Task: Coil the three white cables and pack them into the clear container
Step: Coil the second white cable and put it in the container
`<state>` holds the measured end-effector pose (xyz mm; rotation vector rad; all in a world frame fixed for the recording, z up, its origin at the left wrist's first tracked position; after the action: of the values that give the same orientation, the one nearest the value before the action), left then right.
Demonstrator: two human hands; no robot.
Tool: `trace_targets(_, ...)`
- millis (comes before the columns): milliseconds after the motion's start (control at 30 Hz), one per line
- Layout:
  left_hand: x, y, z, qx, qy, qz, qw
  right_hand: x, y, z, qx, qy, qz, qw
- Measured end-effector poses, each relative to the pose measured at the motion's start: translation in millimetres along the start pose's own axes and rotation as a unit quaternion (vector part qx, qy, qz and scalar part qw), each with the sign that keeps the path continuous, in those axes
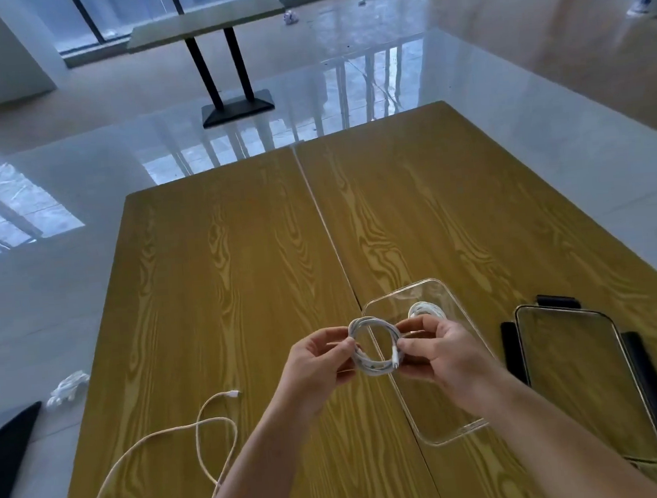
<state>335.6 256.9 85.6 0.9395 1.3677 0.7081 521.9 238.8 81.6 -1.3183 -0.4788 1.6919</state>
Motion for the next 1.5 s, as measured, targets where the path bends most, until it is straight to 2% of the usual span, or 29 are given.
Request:
trace_targets(233,35,-19,46,0.052,0.033,-0.029,0.998,15,14,-58,0.039,0.057,0.043,0.997)
trace_targets(367,53,-22,61,0.162,0.065,-0.019,0.984,24,32,-81,0.04,0.074,0.068,0.994)
trace_targets(500,71,-14,73,0.313,0.08,0.011,0.946,35,54,-92,0.046,0.082,0.102,0.99)
trace_targets(700,102,1,96,0.491,0.046,0.034,0.869,55,81,-90,0.113,0.084,0.15,0.979)
trace_targets(967,133,-6,110,0.603,0.042,0.025,0.796,75,96,-85,0.167,0.095,0.173,0.966)
trace_targets(1200,148,-12,124,0.698,-0.011,0.018,0.716,88,102,-87,0.18,0.106,0.196,0.958)
trace_targets(1500,169,-28,122,0.718,-0.039,-0.044,0.694,94,106,-87,0.206,0.102,0.206,0.951)
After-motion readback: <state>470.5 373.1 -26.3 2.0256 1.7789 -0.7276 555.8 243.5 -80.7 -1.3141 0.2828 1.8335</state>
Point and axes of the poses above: each hand's wrist, its own x-axis towards the middle knuckle, its own z-axis out of the palm, y = z × x, the point moved 8 cm from there along x, towards the middle knuckle, and after that the axes turned 9 degrees about x, right-handed, at the moved point
